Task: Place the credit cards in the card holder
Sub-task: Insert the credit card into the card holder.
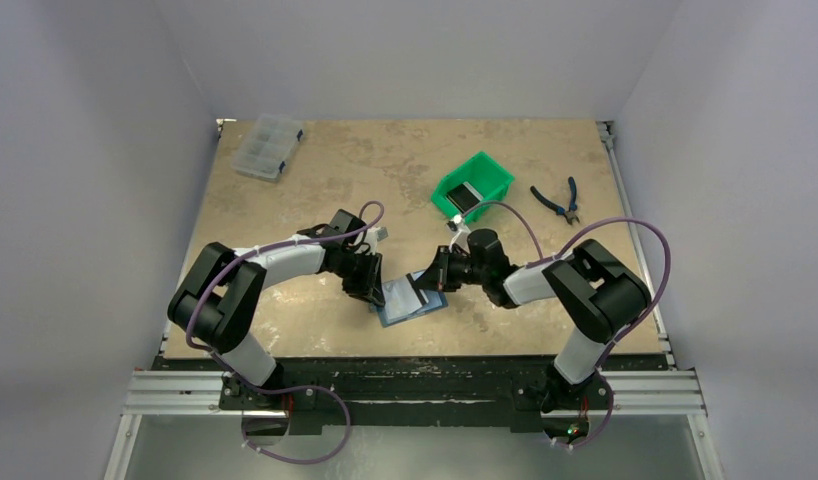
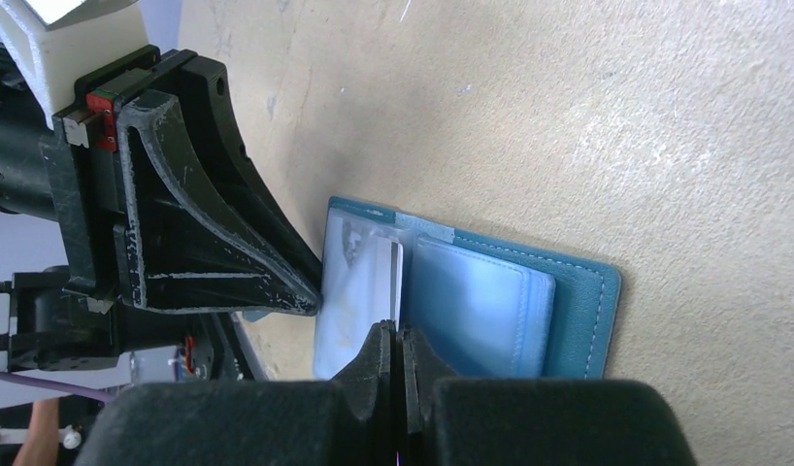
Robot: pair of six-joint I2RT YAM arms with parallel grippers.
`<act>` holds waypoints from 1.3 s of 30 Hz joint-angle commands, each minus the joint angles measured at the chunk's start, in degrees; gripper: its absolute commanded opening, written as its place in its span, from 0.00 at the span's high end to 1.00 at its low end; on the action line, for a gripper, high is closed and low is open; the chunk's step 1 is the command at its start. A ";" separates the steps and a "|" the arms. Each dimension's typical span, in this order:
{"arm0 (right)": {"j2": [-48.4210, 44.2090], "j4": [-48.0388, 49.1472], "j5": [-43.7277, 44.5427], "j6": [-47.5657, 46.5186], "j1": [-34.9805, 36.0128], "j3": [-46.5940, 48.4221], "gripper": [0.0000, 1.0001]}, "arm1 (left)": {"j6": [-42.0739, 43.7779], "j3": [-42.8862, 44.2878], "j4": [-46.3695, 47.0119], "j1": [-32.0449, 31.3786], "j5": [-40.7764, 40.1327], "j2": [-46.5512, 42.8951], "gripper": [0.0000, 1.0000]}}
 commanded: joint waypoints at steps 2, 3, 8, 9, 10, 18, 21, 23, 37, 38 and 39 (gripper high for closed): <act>-2.15 -2.02 2.65 -5.19 -0.77 2.11 1.00 | 2.65 -0.35 0.44 -0.74 -3.82 2.39 0.80; -2.25 -2.11 2.64 -5.29 -0.86 2.11 1.00 | 2.63 -0.30 0.44 -0.76 -3.82 2.39 0.80; -2.49 -0.95 2.31 -4.62 -1.01 0.97 1.00 | 2.64 -0.33 0.44 -0.75 -3.87 2.26 0.81; -2.62 -0.77 2.40 -4.52 -1.10 0.89 1.00 | 2.65 -0.37 0.44 -0.76 -3.83 2.23 0.81; -2.66 -0.71 2.54 -4.55 -1.12 0.80 1.00 | 2.63 -0.34 0.48 -0.76 -3.82 2.22 0.81; 0.12 2.64 2.30 -4.79 -1.10 1.07 1.00 | 2.62 -0.32 0.53 -0.76 -3.73 2.24 0.81; 1.21 3.82 2.96 -3.44 -0.98 1.23 1.00 | 2.65 -0.33 0.56 -0.76 -3.68 2.31 0.81; 1.64 5.45 2.82 -2.18 -0.90 0.46 1.00 | 2.65 -0.30 0.53 -0.76 -3.65 2.31 0.81; 3.92 16.74 4.16 9.58 2.04 -4.74 1.00 | 2.56 -0.33 0.79 -0.76 -3.23 2.48 0.81; 4.43 17.55 4.10 10.43 2.16 -5.02 1.00 | 2.54 -0.30 0.89 -0.76 -3.16 2.48 0.81; 4.88 20.06 3.98 11.57 2.22 -5.54 1.00 | 2.56 -0.39 0.88 -0.76 -3.08 2.48 0.81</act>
